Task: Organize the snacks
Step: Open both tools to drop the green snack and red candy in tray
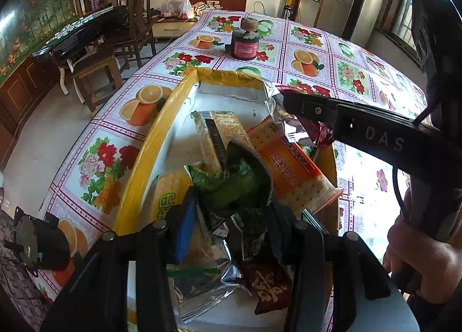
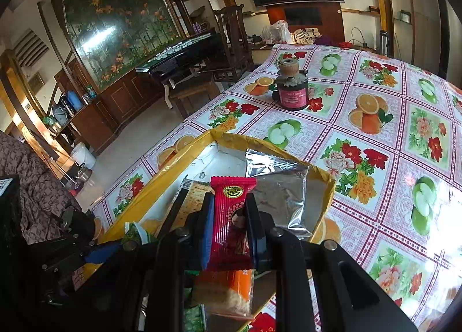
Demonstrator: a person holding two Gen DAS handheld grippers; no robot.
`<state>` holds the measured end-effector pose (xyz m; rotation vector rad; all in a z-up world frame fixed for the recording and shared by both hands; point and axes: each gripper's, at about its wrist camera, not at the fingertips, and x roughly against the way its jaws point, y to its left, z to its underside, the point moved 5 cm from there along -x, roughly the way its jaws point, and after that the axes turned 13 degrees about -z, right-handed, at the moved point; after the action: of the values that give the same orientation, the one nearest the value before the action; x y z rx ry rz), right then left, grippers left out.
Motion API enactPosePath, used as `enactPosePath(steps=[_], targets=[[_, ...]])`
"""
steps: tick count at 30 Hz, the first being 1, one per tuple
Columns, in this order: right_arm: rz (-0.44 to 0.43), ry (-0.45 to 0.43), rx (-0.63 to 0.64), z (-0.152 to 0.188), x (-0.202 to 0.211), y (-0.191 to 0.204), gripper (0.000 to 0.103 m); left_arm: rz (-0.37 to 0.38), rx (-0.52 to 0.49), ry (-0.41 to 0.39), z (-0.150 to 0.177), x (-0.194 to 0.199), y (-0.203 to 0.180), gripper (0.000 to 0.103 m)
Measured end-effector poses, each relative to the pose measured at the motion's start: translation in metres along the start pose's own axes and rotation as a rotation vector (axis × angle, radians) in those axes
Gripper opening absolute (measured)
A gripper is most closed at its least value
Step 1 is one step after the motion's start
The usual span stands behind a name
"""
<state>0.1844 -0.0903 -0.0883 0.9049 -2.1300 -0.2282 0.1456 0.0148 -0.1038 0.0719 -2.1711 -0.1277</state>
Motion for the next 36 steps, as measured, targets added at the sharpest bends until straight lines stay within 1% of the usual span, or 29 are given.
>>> enactPosePath(steps=[5, 17, 22, 26, 27, 29, 30, 31, 34, 36], targets=[[0.006, 0.014, -0.003, -0.001, -0.008, -0.006, 0.019, -0.005, -0.003, 0.002, -0.003, -0.004, 0.000, 0.046], [0.006, 0.025, -0.005, -0.005, -0.019, -0.014, 0.020, -0.045, -0.024, 0.000, -0.012, -0.019, -0.004, 0.047], [0.020, 0.029, 0.014, -0.004, -0.018, -0.010, 0.022, -0.053, -0.032, -0.002, -0.012, -0.020, -0.006, 0.049], [0.017, 0.025, 0.009, -0.003, -0.016, -0.009, 0.023, -0.045, -0.026, -0.001, -0.010, -0.018, -0.005, 0.053], [0.013, 0.024, 0.006, -0.003, -0.016, -0.009, 0.025, -0.045, -0.026, -0.001, -0.009, -0.017, -0.005, 0.056], [0.009, 0.024, 0.004, -0.002, -0.014, -0.010, 0.040, -0.047, -0.027, -0.001, -0.008, -0.016, -0.006, 0.059], [0.013, 0.019, 0.005, -0.002, -0.013, -0.009, 0.042, -0.047, -0.027, -0.002, -0.007, -0.015, -0.006, 0.062], [0.013, 0.012, 0.004, -0.002, -0.010, -0.009, 0.044, -0.044, -0.026, -0.003, -0.007, -0.013, -0.006, 0.062], [0.012, -0.004, 0.001, -0.002, -0.003, -0.006, 0.044, -0.047, -0.025, -0.007, -0.004, -0.009, -0.005, 0.064], [0.006, -0.013, 0.006, -0.003, 0.003, -0.003, 0.045, -0.041, -0.017, 0.000, -0.001, -0.006, -0.003, 0.073]])
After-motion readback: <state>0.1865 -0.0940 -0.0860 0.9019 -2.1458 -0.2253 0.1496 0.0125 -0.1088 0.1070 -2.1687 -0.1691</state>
